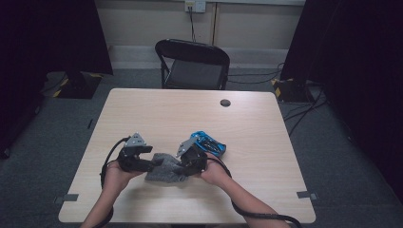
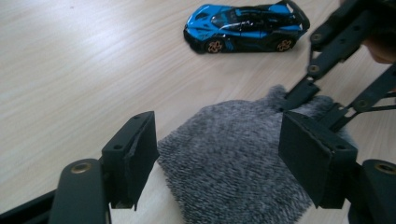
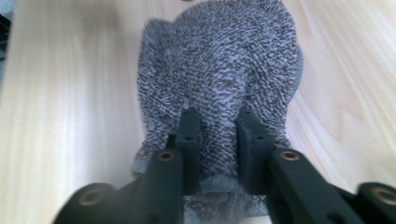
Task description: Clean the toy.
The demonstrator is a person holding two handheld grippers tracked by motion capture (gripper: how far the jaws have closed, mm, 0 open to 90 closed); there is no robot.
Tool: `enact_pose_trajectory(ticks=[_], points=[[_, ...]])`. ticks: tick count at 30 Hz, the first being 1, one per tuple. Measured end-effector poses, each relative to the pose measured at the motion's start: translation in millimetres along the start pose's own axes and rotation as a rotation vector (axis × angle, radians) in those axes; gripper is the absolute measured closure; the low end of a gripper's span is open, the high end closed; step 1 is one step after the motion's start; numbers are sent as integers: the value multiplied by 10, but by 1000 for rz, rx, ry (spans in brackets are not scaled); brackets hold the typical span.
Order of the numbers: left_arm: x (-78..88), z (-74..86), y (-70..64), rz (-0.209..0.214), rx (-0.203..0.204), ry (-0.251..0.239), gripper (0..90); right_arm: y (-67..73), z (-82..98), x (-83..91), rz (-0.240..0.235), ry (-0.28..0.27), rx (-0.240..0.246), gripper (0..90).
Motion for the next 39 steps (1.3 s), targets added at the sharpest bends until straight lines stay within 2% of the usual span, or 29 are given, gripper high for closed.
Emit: enact_pose_trajectory(ticks=[3,6,11,14,15,20,27,30,32,34,39], points=[[-21,55,15,2,20,-1,292,-70,-9,-43,28,-5,-16,498],[-59,75,1,11,19,6,294,-110,-4,18,68,-22,-3,386],[-133,33,-48,16,-8,17,298,-106,73,165,94,-55,-21,311],[-177,-20,-89,24,-13,12,296,-66,164,155,99,-68,-39,273],[-191,-30,-92,21,-27,18,297,-60,198,128,108,-64,-43,264],[-298,10,-186,50,-39,62,297,-101,315,1,115,-61,-88,262],[-338,158,-281,71,-37,121,305,-349,264,62,172,-74,-108,274],[-320,211,-342,73,-58,145,318,-465,219,108,179,-93,-135,276],[-290,223,-359,70,-57,147,316,-510,192,151,166,-114,-158,272],[-255,213,-355,57,-56,136,313,-554,183,215,173,-134,-188,262],[-200,96,-311,20,-58,84,330,-703,254,411,158,-208,-290,230]])
Point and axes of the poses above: each handheld gripper's, and its own axes: x roughly backward along the jaws, z roughly out of its underside, y roughly to its left, the point moved 7 cm from there along -x, roughly forward along the jaws, and after that the axes turned 14 degrees about y, right-handed, at the moved point
